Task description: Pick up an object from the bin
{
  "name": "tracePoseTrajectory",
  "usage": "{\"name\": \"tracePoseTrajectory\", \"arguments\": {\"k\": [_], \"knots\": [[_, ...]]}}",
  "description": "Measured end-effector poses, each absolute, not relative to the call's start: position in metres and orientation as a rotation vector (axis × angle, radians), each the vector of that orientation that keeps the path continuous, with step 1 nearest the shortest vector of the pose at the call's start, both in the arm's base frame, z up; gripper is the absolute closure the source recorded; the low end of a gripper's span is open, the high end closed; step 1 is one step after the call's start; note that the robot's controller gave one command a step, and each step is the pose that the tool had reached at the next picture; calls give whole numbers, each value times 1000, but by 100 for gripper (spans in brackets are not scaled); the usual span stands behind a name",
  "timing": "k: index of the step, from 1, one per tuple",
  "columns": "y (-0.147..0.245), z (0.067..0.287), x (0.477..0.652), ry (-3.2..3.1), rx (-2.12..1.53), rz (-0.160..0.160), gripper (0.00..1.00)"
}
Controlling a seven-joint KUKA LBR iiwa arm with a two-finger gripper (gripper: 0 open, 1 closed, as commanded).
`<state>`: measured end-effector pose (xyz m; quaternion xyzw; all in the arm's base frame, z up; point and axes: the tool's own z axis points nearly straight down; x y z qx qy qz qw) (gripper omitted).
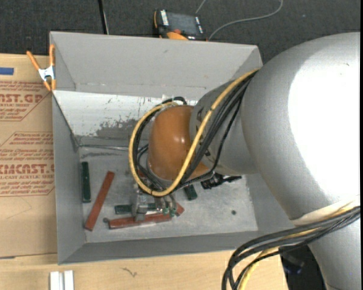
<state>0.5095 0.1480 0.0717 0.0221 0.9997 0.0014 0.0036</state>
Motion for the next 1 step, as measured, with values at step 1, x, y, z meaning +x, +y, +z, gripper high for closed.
{"name": "tracePoseTrajectory", "arguments": {"k": [1], "knots": [[164,164,490,3135,16,6,100]]}}
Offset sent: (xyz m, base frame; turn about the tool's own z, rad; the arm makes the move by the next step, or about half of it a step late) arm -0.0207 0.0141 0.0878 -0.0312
